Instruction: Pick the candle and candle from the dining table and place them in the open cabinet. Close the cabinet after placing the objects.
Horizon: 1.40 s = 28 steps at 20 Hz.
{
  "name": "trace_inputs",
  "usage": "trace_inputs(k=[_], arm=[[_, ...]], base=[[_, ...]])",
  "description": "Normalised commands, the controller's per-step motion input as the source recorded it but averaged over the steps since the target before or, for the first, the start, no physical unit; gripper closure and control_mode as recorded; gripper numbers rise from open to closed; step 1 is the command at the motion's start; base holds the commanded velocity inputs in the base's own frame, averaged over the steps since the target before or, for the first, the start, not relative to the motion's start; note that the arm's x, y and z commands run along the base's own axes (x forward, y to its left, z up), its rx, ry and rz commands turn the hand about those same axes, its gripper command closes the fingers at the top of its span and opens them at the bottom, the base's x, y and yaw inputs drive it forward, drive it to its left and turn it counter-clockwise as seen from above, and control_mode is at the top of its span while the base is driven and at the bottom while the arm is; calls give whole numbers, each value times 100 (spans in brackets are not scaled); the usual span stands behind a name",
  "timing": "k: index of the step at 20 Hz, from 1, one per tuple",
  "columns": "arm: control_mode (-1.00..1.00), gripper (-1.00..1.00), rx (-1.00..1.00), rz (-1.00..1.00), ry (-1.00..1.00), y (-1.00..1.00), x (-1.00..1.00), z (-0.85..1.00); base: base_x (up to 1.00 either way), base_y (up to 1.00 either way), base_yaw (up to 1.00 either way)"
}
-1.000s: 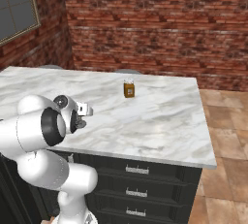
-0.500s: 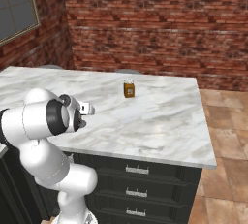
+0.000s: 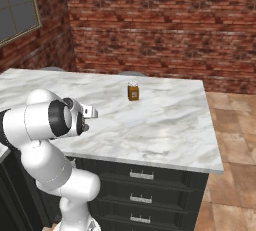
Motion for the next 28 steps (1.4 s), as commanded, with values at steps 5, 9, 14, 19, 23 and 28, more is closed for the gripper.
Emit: trace_inputs(k=[5,9,14,19,23,28], arm=[[-100,-100,0,0,0,0,0,0],[-100,100,0,0,0,1,0,0],[-100,100,0,0,0,3,0,0],[-100,100,0,0,0,1,0,0],[-100,100,0,0,0,3,0,0],[-100,100,0,0,0,0,0,9]], base=[[0,0,0],[0,0,0],[0,0,0],[0,0,0],[0,0,0],[0,0,0]])
